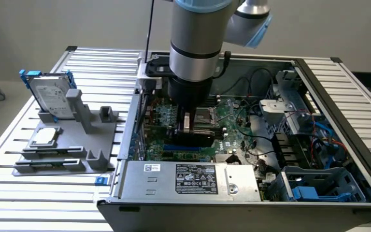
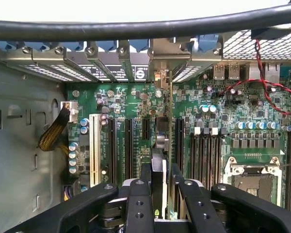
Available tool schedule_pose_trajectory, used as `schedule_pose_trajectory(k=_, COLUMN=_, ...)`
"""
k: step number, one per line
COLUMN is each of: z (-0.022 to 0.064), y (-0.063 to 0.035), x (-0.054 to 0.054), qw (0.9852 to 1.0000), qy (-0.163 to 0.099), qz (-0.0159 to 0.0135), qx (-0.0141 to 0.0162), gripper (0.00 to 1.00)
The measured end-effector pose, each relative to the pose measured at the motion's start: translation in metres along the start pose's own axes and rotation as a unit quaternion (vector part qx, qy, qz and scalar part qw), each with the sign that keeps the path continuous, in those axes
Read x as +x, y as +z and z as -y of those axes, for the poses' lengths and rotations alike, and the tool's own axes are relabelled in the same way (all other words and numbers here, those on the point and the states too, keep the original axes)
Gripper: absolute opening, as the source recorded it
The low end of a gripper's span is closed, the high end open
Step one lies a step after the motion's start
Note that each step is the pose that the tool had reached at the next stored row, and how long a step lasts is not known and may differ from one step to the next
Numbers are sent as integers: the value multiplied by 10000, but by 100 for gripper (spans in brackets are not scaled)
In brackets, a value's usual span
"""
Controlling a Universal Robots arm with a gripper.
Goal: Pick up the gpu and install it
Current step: 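Insert the gpu into the slot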
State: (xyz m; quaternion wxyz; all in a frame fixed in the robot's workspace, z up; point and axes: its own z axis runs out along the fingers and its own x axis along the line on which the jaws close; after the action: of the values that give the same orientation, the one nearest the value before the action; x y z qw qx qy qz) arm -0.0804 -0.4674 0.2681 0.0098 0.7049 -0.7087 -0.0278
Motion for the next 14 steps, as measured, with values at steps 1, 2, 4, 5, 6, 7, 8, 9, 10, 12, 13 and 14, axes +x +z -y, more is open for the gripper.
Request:
schedule_pose_trajectory(k=1, z=0, y=9, x=0, qw=10000, qy=0, qz=0, qx=0, gripper=27)
schedule_pose_trajectory(k=2, z=0, y=17, x=0, qw=10000, qy=0, qz=1, qx=0, gripper=27)
schedule_pose_trajectory(k=4, z=0, y=25, x=1, qw=10000, qy=0, qz=1, qx=-1, gripper=27)
schedule_pose_trajectory(k=5, z=0, y=28, x=1, qw=10000, qy=0, qz=1, qx=-1, gripper=27)
schedule_pose_trajectory(k=6, z=0, y=29, x=1, qw=10000, qy=0, qz=3, qx=-1, gripper=27)
schedule_pose_trajectory(k=7, z=0, y=32, x=1, qw=10000, qy=0, qz=6, qx=0, gripper=27)
schedule_pose_trajectory(k=8, z=0, y=34, x=1, qw=10000, qy=0, qz=9, qx=0, gripper=27)
schedule_pose_trajectory(k=9, z=0, y=35, x=0, qw=10000, qy=-2, qz=14, qx=0, gripper=27)
schedule_pose_trajectory(k=10, z=0, y=37, x=0, qw=10000, qy=-6, qz=20, qx=0, gripper=27)
schedule_pose_trajectory(k=12, z=1, y=40, x=0, qw=10000, qy=-13, qz=29, qx=0, gripper=27)
schedule_pose_trajectory(k=13, z=0, y=42, x=1, qw=10000, qy=-16, qz=31, qx=0, gripper=27)
schedule_pose_trajectory(k=14, z=0, y=43, x=1, qw=10000, qy=-19, qz=32, qx=-1, gripper=27)
